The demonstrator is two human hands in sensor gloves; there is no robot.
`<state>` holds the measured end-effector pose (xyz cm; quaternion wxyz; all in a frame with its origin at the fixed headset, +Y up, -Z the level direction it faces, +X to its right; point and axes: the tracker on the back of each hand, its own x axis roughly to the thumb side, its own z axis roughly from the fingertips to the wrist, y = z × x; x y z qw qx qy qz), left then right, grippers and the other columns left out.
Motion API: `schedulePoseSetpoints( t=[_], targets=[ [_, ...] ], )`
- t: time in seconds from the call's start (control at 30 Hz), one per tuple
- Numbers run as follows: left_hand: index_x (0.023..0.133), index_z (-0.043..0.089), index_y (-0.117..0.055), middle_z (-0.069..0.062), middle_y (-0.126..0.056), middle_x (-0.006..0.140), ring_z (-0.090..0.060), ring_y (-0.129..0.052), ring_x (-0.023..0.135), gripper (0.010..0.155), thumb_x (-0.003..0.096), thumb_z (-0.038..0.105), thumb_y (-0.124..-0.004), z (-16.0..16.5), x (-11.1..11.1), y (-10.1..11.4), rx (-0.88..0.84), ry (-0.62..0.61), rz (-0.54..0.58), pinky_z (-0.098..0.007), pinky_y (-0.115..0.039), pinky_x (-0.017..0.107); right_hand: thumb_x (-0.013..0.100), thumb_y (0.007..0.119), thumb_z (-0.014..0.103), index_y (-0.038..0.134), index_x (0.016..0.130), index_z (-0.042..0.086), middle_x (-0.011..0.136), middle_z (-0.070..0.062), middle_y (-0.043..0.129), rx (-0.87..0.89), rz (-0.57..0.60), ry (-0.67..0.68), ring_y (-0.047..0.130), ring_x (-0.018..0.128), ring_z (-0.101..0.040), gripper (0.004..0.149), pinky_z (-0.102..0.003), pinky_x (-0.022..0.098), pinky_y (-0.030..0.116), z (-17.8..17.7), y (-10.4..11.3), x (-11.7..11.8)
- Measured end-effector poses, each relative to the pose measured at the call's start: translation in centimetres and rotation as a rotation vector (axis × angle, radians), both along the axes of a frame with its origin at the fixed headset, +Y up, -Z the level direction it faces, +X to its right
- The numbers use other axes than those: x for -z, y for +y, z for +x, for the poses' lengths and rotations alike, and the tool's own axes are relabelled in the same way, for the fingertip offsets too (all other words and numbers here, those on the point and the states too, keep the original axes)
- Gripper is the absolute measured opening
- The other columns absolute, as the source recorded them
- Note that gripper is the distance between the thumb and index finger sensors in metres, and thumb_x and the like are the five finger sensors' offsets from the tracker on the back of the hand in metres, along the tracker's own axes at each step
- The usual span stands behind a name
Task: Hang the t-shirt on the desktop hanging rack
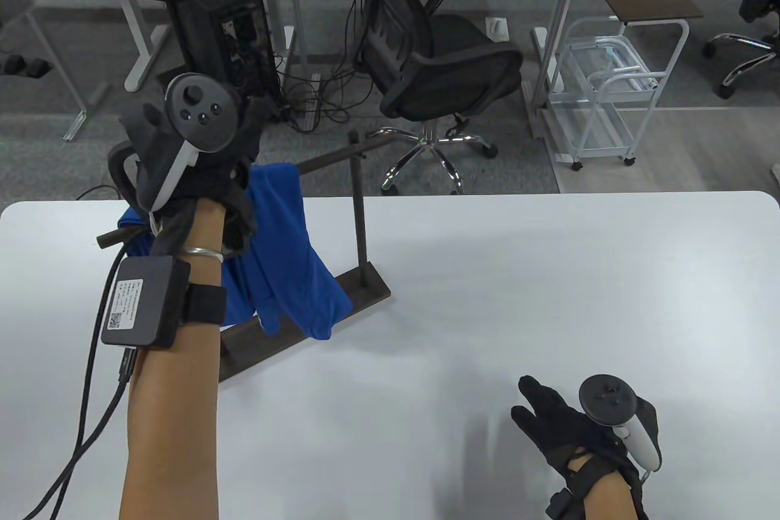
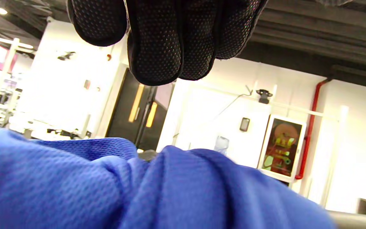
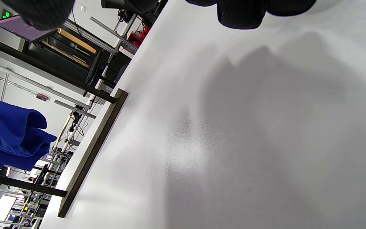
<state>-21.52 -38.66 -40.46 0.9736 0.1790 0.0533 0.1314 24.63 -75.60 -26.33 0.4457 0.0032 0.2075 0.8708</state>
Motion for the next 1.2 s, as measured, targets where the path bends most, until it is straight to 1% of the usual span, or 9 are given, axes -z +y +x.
schedulePoseSetpoints(
  t=[0.17, 0.23, 0.27, 0.33, 0.43, 0.57, 0.8, 1.0, 1.2],
  targets=[
    [0.103, 0.024, -0.072, -0.005, -0.085, 0.099, -0.029, -0.095, 0.078, 0.074, 0.0475, 0.069, -0.052, 1.0, -1.6, 0.2, -0.004, -0.066, 0.051, -0.054, -0.071, 0.067, 0.043, 0.067, 0.058, 0.038, 0.105, 0.021, 0.107, -0.02, 0.029, 0.001, 0.017, 0.012, 0.051, 0.089, -0.05, 0.077, -0.067, 0.063, 0.047, -0.2, 0.1, 0.0],
    [0.103, 0.024, -0.071, -0.004, -0.085, 0.098, -0.028, -0.095, 0.078, 0.073, 0.0474, 0.068, -0.052, 1.3, -2.4, 0.0, -0.012, -0.105, 0.101, -0.051, -0.072, 0.066, 0.043, 0.067, 0.058, 0.038, 0.105, 0.021, 0.107, -0.02, 0.029, 0.003, 0.027, 0.016, 0.051, 0.089, -0.05, 0.077, -0.067, 0.063, 0.047, -0.2, 0.2, 0.0],
    [0.104, 0.024, -0.069, -0.004, -0.083, 0.099, -0.028, -0.094, 0.079, 0.073, 0.0476, 0.068, -0.053, 1.5, -2.9, -0.3, -0.03, -0.131, 0.162, -0.051, -0.072, 0.066, 0.043, 0.067, 0.058, 0.038, 0.105, 0.021, 0.107, -0.02, 0.029, 0.004, 0.036, 0.017, 0.051, 0.089, -0.05, 0.077, -0.067, 0.063, 0.047, -0.3, 0.3, 0.0],
    [0.106, 0.024, -0.064, -0.005, -0.079, 0.102, -0.03, -0.089, 0.083, 0.073, 0.0473, 0.067, -0.053, 1.9, -3.7, -0.8, -0.044, -0.169, 0.228, -0.052, -0.07, 0.067, 0.043, 0.067, 0.058, 0.039, 0.105, 0.021, 0.107, -0.02, 0.029, 0.011, 0.045, 0.022, 0.051, 0.089, -0.05, 0.077, -0.067, 0.063, 0.047, -0.4, 0.3, 0.0],
    [0.106, 0.023, -0.06, -0.006, -0.076, 0.104, -0.032, -0.085, 0.087, 0.073, 0.0473, 0.065, -0.054, 2.8, -4.6, -1.4, 0.004, -0.197, 0.254, -0.054, -0.067, 0.068, 0.043, 0.067, 0.058, 0.038, 0.105, 0.021, 0.107, -0.02, 0.029, 0.01, 0.049, 0.032, 0.051, 0.089, -0.05, 0.077, -0.067, 0.063, 0.047, -0.5, 0.3, 0.1],
    [0.107, 0.023, -0.059, -0.006, -0.074, 0.105, -0.033, -0.084, 0.089, 0.073, 0.0474, 0.065, -0.054, 4.2, -5.7, -1.8, 0.103, -0.214, 0.241, -0.056, -0.065, 0.069, 0.043, 0.067, 0.058, 0.038, 0.105, 0.022, 0.107, -0.02, 0.029, 0.018, 0.071, 0.04, 0.051, 0.089, -0.05, 0.077, -0.067, 0.063, 0.047, -0.6, 0.5, 0.1],
    [0.107, 0.022, -0.059, -0.007, -0.074, 0.105, -0.033, -0.084, 0.089, 0.073, 0.0474, 0.065, -0.054, 6.3, -7.4, -2.8, 0.102, -0.288, 0.228, -0.056, -0.066, 0.068, 0.043, 0.067, 0.059, 0.038, 0.105, 0.022, 0.107, -0.02, 0.029, 0.022, 0.084, 0.067, 0.051, 0.089, -0.05, 0.077, -0.067, 0.063, 0.048, -1.1, 0.6, 0.1],
    [0.106, 0.021, -0.061, -0.008, -0.078, 0.102, -0.034, -0.087, 0.085, 0.073, 0.0473, 0.064, -0.055, 8.0, -8.5, -5.6, 0.109, -0.346, 0.187, -0.056, -0.068, 0.066, 0.043, 0.067, 0.059, 0.037, 0.105, 0.022, 0.108, -0.019, 0.029, 0.016, 0.099, 0.086, 0.05, 0.089, -0.05, 0.078, -0.067, 0.063, 0.047, -1.5, 0.7, 0.1],
    [0.106, 0.019, -0.061, -0.009, -0.078, 0.102, -0.035, -0.088, 0.084, 0.074, 0.0471, 0.063, -0.056, 8.5, -9.0, -9.0, 0.065, -0.372, 0.138, -0.057, -0.069, 0.065, 0.043, 0.067, 0.059, 0.038, 0.105, 0.023, 0.108, -0.019, 0.03, 0.013, 0.137, 0.087, 0.051, 0.089, -0.05, 0.077, -0.067, 0.063, 0.048, -1.6, 0.9, 0.1]
  ],
)
